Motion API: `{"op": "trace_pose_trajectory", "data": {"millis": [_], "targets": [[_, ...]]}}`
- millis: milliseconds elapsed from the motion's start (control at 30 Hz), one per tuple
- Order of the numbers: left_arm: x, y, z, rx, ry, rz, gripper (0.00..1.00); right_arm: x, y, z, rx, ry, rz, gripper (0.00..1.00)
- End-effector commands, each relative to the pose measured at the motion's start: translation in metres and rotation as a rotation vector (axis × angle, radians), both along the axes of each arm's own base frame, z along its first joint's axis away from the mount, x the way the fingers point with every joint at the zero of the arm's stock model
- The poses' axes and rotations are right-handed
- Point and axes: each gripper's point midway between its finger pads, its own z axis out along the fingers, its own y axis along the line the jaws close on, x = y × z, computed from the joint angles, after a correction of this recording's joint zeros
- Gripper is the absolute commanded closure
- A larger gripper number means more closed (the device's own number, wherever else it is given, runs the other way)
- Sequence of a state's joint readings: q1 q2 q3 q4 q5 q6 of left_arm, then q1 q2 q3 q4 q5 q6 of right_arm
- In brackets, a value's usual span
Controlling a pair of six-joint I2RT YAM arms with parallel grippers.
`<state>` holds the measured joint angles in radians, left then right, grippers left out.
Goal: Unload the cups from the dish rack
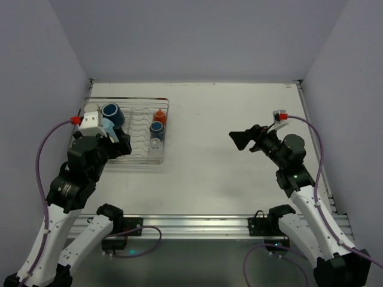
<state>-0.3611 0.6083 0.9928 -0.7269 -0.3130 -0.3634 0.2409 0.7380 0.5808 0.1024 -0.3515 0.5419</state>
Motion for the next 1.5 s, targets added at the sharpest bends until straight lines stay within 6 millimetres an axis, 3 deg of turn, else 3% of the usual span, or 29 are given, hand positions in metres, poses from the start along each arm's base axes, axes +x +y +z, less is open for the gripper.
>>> {"op": "trace_pose_trajectory", "data": {"millis": [0, 367, 667, 767, 900, 1000, 1467], "targets": [[0.013, 0.013, -0.006, 0.002, 0.009, 0.112, 0.0, 0.004, 0.0, 0.011, 0.003, -0.037, 0.002, 0.01], [0.061, 0.042, -0.014, 0.066, -0.038, 0.384, 0.0, 0.009, 0.001, 0.003, -0.004, -0.016, -0.003, 0.01], [0.103, 0.072, -0.071, -0.022, 0.114, 0.463, 0.0, 0.008, 0.007, -0.001, -0.009, 0.012, 0.039, 0.01], [0.111, 0.082, -0.072, 0.0, 0.113, 0.516, 0.0, 0.006, 0.01, 0.0, -0.004, 0.014, 0.06, 0.01], [0.131, 0.091, -0.092, 0.009, 0.183, 0.542, 0.0, 0.005, 0.012, 0.0, -0.006, 0.018, 0.074, 0.01], [0.135, 0.092, -0.109, -0.029, 0.225, 0.564, 0.0, 0.004, 0.013, 0.0, -0.008, 0.018, 0.078, 0.01], [0.16, 0.118, -0.136, -0.048, 0.238, 0.718, 0.0, 0.0, 0.024, -0.004, -0.009, 0.038, 0.132, 0.02]]}}
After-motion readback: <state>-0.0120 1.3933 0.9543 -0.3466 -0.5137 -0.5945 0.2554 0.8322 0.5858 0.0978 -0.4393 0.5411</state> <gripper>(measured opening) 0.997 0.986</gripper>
